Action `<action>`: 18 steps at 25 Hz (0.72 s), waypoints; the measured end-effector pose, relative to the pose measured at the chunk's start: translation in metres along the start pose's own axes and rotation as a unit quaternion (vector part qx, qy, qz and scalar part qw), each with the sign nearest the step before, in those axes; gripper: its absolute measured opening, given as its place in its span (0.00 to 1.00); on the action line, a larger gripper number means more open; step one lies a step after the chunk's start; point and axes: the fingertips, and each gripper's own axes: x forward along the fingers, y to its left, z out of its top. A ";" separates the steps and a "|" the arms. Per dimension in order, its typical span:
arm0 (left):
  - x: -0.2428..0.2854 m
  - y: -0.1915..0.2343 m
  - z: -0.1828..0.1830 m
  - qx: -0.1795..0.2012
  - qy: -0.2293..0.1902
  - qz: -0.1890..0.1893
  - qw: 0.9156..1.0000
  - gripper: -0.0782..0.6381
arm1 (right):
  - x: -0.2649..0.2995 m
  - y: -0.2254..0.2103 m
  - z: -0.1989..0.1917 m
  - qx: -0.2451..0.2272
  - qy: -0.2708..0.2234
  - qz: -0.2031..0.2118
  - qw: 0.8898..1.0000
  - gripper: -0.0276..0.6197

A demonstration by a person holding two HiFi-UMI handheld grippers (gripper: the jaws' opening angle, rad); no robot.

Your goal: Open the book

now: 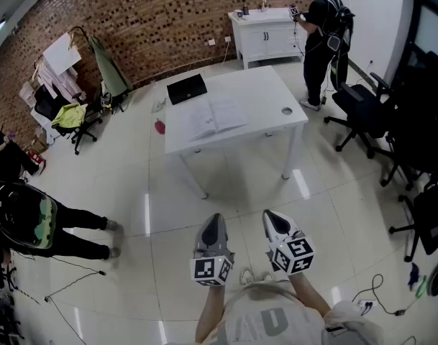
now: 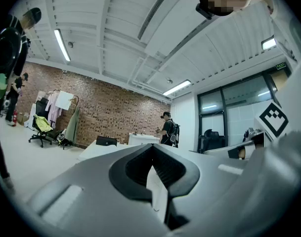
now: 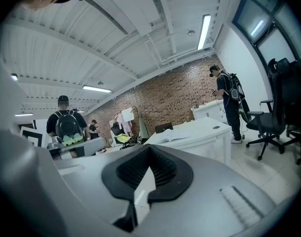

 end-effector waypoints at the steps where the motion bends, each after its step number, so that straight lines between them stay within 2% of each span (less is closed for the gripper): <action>1: 0.000 -0.001 -0.001 0.001 0.000 0.001 1.000 0.13 | -0.001 -0.002 -0.001 0.000 0.000 0.000 1.000 0.05; 7: 0.003 -0.006 -0.003 0.001 0.002 0.005 1.000 0.13 | -0.006 -0.008 -0.001 -0.003 0.003 0.002 1.000 0.05; 13: -0.001 -0.015 -0.012 -0.007 0.009 0.014 1.000 0.13 | -0.017 -0.008 -0.007 -0.005 0.008 0.026 1.000 0.05; 18: -0.003 -0.024 -0.027 -0.007 0.018 0.014 1.000 0.13 | -0.024 -0.021 -0.028 0.000 0.026 0.024 0.999 0.05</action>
